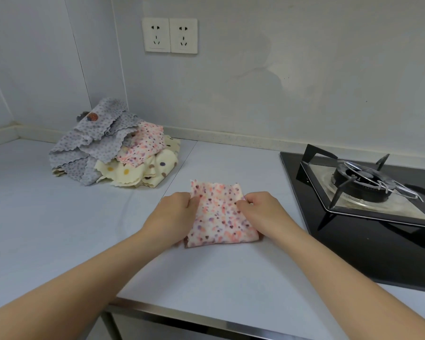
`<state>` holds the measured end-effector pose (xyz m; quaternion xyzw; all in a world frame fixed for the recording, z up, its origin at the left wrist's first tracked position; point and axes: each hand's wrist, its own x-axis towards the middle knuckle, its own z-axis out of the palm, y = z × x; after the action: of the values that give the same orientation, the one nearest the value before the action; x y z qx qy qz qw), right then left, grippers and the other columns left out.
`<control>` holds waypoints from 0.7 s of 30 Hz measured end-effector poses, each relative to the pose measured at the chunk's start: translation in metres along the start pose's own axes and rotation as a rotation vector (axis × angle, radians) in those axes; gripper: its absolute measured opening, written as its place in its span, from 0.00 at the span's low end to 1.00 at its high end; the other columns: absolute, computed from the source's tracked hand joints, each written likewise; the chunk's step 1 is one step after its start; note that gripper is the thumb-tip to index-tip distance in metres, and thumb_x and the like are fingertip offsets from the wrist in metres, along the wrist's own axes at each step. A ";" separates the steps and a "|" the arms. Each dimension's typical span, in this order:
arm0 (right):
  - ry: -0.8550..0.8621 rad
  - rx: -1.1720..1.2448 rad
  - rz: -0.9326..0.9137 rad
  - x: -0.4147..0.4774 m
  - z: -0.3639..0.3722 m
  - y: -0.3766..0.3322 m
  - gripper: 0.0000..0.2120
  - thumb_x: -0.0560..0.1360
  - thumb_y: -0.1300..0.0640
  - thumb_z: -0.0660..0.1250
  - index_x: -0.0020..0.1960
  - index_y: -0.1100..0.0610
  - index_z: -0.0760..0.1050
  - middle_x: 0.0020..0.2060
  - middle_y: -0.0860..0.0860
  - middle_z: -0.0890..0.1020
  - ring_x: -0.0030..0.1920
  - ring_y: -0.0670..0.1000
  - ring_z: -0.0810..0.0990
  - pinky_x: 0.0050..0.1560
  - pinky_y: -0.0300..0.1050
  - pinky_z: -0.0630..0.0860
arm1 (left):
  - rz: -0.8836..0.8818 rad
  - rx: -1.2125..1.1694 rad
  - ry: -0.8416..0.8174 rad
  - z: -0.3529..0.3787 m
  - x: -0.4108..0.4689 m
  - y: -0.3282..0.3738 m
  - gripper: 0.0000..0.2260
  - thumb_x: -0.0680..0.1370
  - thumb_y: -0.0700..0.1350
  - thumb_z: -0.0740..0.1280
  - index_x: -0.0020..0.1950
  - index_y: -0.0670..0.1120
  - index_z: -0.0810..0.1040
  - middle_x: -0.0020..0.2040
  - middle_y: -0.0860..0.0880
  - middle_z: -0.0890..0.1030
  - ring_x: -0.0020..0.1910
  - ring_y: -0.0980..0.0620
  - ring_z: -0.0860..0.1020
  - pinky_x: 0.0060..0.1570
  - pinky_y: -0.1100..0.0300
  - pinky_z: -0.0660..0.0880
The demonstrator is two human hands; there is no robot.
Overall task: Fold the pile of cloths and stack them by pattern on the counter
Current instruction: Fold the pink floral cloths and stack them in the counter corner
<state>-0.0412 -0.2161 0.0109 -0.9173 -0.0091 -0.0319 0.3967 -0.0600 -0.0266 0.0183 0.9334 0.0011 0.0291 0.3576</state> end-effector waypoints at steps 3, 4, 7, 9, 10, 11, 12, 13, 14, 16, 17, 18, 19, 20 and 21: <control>0.041 -0.079 -0.016 -0.004 0.001 -0.002 0.12 0.77 0.53 0.63 0.37 0.59 0.72 0.28 0.49 0.74 0.32 0.51 0.74 0.34 0.43 0.69 | -0.014 0.174 0.002 -0.001 -0.001 0.000 0.15 0.82 0.47 0.54 0.35 0.45 0.62 0.34 0.49 0.69 0.33 0.50 0.67 0.32 0.57 0.62; 0.063 -0.125 -0.031 -0.004 0.002 -0.002 0.11 0.77 0.52 0.62 0.40 0.58 0.75 0.30 0.48 0.77 0.34 0.52 0.77 0.36 0.44 0.72 | -0.015 0.210 -0.001 -0.002 -0.001 0.000 0.14 0.82 0.47 0.54 0.36 0.45 0.62 0.35 0.49 0.69 0.34 0.49 0.68 0.32 0.57 0.62; 0.107 -0.259 -0.073 -0.006 0.006 -0.005 0.11 0.77 0.50 0.61 0.43 0.55 0.76 0.34 0.49 0.79 0.36 0.52 0.77 0.37 0.45 0.72 | -0.039 0.218 -0.046 -0.007 0.000 0.003 0.10 0.82 0.49 0.55 0.45 0.45 0.69 0.38 0.49 0.73 0.34 0.50 0.71 0.31 0.58 0.66; 0.115 -0.331 -0.082 -0.006 0.009 -0.006 0.11 0.78 0.50 0.60 0.45 0.56 0.76 0.37 0.51 0.81 0.40 0.54 0.79 0.38 0.45 0.73 | -0.095 0.125 -0.116 -0.013 0.001 0.004 0.11 0.81 0.49 0.56 0.52 0.43 0.72 0.40 0.47 0.78 0.27 0.51 0.72 0.29 0.61 0.68; 0.118 -0.364 -0.084 -0.006 0.010 -0.007 0.11 0.78 0.51 0.59 0.45 0.56 0.76 0.38 0.51 0.81 0.41 0.54 0.79 0.38 0.45 0.73 | -0.118 0.078 -0.159 -0.016 0.002 0.005 0.12 0.80 0.49 0.57 0.53 0.42 0.73 0.40 0.45 0.81 0.24 0.52 0.71 0.28 0.62 0.67; 0.120 -0.395 -0.086 -0.006 0.012 -0.007 0.11 0.78 0.51 0.59 0.45 0.56 0.75 0.38 0.51 0.80 0.41 0.55 0.79 0.38 0.45 0.72 | -0.133 0.048 -0.200 -0.019 0.002 0.004 0.12 0.79 0.49 0.59 0.54 0.41 0.74 0.41 0.43 0.83 0.22 0.51 0.69 0.27 0.63 0.66; 0.125 -0.422 -0.089 -0.007 0.013 -0.008 0.10 0.77 0.51 0.59 0.45 0.55 0.75 0.38 0.50 0.80 0.41 0.54 0.78 0.38 0.44 0.72 | -0.145 0.038 -0.234 -0.021 0.003 0.004 0.12 0.78 0.49 0.61 0.54 0.42 0.73 0.42 0.41 0.84 0.21 0.51 0.69 0.27 0.63 0.65; 0.130 -0.445 -0.094 -0.007 0.014 -0.009 0.09 0.77 0.51 0.59 0.46 0.55 0.75 0.39 0.50 0.80 0.41 0.54 0.78 0.39 0.44 0.71 | -0.155 0.048 -0.257 -0.023 0.002 0.004 0.12 0.77 0.50 0.63 0.54 0.43 0.73 0.42 0.41 0.84 0.22 0.51 0.69 0.27 0.63 0.65; 0.135 -0.465 -0.100 -0.007 0.014 -0.009 0.09 0.77 0.51 0.58 0.47 0.54 0.75 0.39 0.50 0.80 0.41 0.54 0.78 0.38 0.44 0.71 | -0.162 0.081 -0.268 -0.023 0.001 0.004 0.12 0.76 0.51 0.65 0.54 0.45 0.72 0.40 0.43 0.84 0.22 0.52 0.70 0.28 0.64 0.66; 0.147 -0.485 -0.115 -0.007 0.014 -0.009 0.09 0.77 0.50 0.58 0.47 0.53 0.74 0.40 0.50 0.80 0.41 0.54 0.77 0.38 0.44 0.70 | -0.152 0.146 -0.266 -0.021 -0.001 0.003 0.10 0.76 0.51 0.67 0.51 0.47 0.71 0.28 0.49 0.80 0.20 0.54 0.71 0.28 0.64 0.67; 0.151 -0.479 -0.126 -0.007 0.014 -0.009 0.09 0.78 0.50 0.58 0.47 0.53 0.74 0.39 0.50 0.80 0.41 0.54 0.77 0.38 0.44 0.70 | -0.138 0.152 -0.259 -0.019 -0.001 0.002 0.09 0.76 0.50 0.67 0.48 0.46 0.72 0.23 0.51 0.77 0.19 0.55 0.71 0.28 0.64 0.66; 0.155 -0.462 -0.137 -0.008 0.013 -0.008 0.09 0.78 0.50 0.57 0.47 0.54 0.74 0.39 0.50 0.80 0.41 0.54 0.76 0.38 0.44 0.69 | -0.127 0.145 -0.250 -0.018 0.000 0.002 0.07 0.76 0.48 0.66 0.46 0.46 0.72 0.21 0.51 0.75 0.19 0.55 0.71 0.29 0.63 0.66; 0.162 -0.441 -0.148 -0.008 0.013 -0.007 0.10 0.79 0.50 0.57 0.47 0.54 0.73 0.38 0.50 0.79 0.40 0.54 0.76 0.37 0.45 0.69 | -0.122 0.127 -0.235 -0.017 0.001 0.000 0.06 0.77 0.47 0.65 0.46 0.46 0.72 0.23 0.50 0.76 0.19 0.55 0.72 0.31 0.62 0.66; 0.171 -0.428 -0.155 -0.008 0.013 -0.007 0.10 0.80 0.50 0.56 0.48 0.54 0.73 0.38 0.50 0.79 0.40 0.54 0.76 0.37 0.45 0.69 | -0.124 0.108 -0.222 -0.016 0.003 -0.001 0.05 0.77 0.46 0.64 0.46 0.46 0.71 0.25 0.48 0.78 0.20 0.54 0.73 0.32 0.61 0.66; 0.177 -0.428 -0.156 -0.007 0.013 -0.006 0.11 0.80 0.50 0.56 0.48 0.55 0.73 0.38 0.50 0.79 0.40 0.54 0.76 0.37 0.45 0.70 | -0.132 0.098 -0.214 -0.016 0.003 -0.003 0.05 0.77 0.46 0.63 0.46 0.45 0.70 0.28 0.46 0.80 0.20 0.53 0.73 0.32 0.61 0.67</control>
<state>-0.0482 -0.2025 0.0064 -0.9707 -0.0381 -0.1437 0.1887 -0.0580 -0.0140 0.0286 0.9454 0.0261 -0.0943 0.3110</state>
